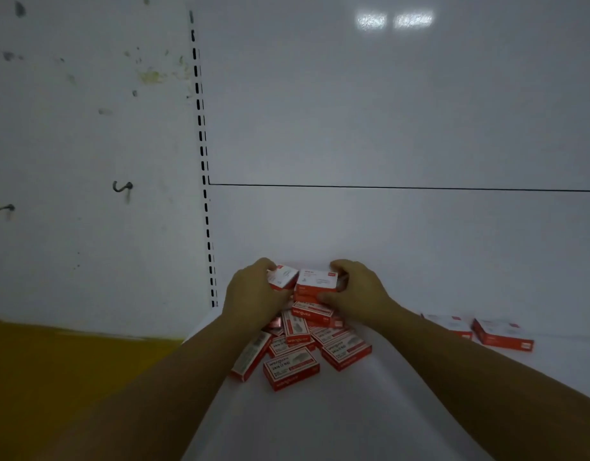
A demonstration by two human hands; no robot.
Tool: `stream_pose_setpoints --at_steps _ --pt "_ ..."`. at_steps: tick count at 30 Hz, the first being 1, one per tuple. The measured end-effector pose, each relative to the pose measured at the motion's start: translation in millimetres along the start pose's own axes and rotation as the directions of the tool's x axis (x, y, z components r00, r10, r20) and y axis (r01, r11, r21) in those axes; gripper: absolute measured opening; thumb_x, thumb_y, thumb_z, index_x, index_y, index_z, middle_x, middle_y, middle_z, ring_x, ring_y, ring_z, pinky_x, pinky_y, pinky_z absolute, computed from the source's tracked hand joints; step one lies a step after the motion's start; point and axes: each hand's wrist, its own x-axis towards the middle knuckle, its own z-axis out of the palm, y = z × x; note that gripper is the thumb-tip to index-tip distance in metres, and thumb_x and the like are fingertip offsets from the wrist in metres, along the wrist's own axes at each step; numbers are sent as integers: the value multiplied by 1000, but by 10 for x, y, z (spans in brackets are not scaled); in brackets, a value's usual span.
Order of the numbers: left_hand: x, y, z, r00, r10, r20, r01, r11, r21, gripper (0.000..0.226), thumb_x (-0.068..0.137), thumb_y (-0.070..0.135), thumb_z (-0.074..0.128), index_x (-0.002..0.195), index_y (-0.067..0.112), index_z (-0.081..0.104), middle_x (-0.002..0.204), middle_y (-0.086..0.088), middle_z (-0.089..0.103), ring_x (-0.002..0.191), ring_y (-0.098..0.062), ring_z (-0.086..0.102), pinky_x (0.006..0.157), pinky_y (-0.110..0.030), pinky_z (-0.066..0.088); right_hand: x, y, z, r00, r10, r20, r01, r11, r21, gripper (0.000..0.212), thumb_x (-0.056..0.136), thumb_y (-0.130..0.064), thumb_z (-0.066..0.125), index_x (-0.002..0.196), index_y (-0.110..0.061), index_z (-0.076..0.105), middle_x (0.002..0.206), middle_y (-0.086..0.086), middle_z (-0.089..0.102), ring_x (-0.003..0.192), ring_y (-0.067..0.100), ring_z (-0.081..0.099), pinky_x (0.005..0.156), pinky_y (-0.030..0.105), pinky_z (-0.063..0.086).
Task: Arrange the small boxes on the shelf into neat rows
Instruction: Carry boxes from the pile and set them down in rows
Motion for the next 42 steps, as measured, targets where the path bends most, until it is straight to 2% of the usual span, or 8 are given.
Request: stream_pose_setpoints --at_steps 3,6,10,14,21,27,35,42 --pt "-23 -33 -85 999 29 -38 -30 999 -27 46 72 40 73 111 25 53 104 2 65 79 -10 58 56 -18 44 20 -12 -89 998 -18 60 20 999 -37 56 67 -31 81 117 -19 59 115 1 57 98 11 52 73 16 39" --pt "-66 -68 -198 986 139 -92 -142 990 -20 43 72 33 74 109 24 54 104 1 64 82 -7 54 60 -14 40 -64 -18 -257 995 -96 -22 95 995 -33 50 65 -29 82 109 -22 59 105 -4 57 95 10 55 64 10 38" --pt "-132 71 -274 940 331 -85 -335 942 -39 55 70 29 78 117 21 52 112 2 60 95 -5 47 76 -14 36 -246 4 -646 963 -202 -181 186 977 -103 61 70 -33 79 123 -18 52 109 -5 54 84 7 53 67 15 45" --pt "-206 377 -137 885 459 -73 -464 882 -84 55 70 23 77 119 18 52 117 -2 60 101 -7 49 79 -10 35 -493 92 -1018 957 -213 -196 179 968 -175 57 69 -24 80 120 -18 55 112 -1 56 83 10 56 68 21 53" --pt "-452 902 160 778 623 -79 -624 754 -207 39 67 14 80 97 8 55 103 -9 60 93 -14 54 69 -13 47 -1020 403 -1501 975 -79 -208 30 973 -229 56 72 -25 77 123 -27 53 111 -8 64 74 -1 56 62 8 43" --pt "-736 1330 345 729 681 -73 -680 707 -195 38 66 15 81 83 17 47 97 -5 57 87 -14 53 62 -5 40 -1336 707 -1901 973 -36 -228 -24 966 -258 59 75 -29 75 128 -26 49 113 -5 64 79 7 56 67 10 43" --pt "-1048 1862 606 743 669 -11 -664 734 -144 44 67 17 79 72 25 37 99 0 55 92 -14 48 64 -7 42 -1589 1207 -2409 974 -62 -218 4 967 -254 59 73 -32 77 125 -24 50 113 -5 64 83 9 58 71 18 49" --pt "-1396 1800 822 836 465 293 -366 869 -334 40 59 27 84 65 25 43 98 15 59 99 -9 58 68 -14 53 -1648 1679 -2391 991 75 -108 -95 976 -194 51 70 -39 78 110 -26 49 109 -9 64 81 5 57 63 15 47"
